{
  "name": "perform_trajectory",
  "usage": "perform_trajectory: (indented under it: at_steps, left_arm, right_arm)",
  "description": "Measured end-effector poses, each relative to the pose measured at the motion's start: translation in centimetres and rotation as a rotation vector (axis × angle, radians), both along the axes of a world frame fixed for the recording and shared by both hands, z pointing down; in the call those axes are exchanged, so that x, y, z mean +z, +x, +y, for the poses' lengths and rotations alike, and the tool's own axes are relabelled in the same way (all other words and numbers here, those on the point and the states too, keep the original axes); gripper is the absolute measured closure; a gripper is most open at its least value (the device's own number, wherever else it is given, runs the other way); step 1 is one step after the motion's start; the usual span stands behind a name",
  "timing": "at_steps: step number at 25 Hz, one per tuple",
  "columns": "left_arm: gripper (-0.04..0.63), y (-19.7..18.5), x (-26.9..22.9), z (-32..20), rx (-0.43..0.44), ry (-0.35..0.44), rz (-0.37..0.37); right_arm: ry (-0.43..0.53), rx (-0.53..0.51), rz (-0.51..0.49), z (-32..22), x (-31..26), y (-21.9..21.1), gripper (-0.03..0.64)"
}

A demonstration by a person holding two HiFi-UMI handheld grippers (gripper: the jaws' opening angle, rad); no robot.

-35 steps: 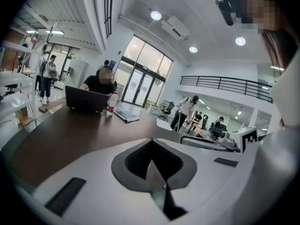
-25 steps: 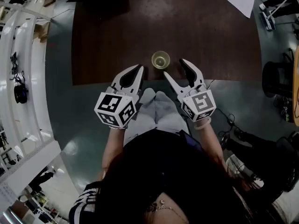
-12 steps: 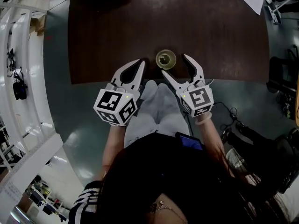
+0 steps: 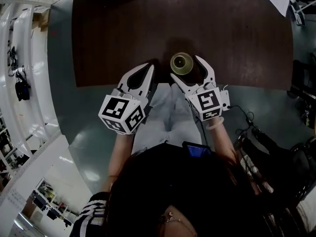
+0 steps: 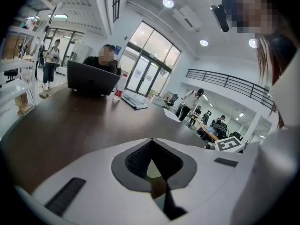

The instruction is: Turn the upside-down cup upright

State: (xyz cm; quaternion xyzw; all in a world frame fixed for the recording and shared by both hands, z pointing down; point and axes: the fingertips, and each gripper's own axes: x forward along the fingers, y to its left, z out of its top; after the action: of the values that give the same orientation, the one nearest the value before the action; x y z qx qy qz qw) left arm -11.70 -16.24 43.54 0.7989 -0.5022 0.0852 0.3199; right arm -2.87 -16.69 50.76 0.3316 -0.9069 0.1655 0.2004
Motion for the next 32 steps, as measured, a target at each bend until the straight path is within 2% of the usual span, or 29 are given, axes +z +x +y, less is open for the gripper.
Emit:
perform_trajectory:
  at_steps: [17,32]
  left_arm:
    - [0.592,-0.8,1.6,0.4,0.005,-0.041,0.000]
    - [0.592,-0.8,1.8,1.1,0.005,-0.047,0.000]
  right_arm:
    - [0.003,-0.010,0.059,0.0,2.6,-0.9,0.239]
    - [0.059,0.008,0.008,-0.5,1.3,-0.6,0.239]
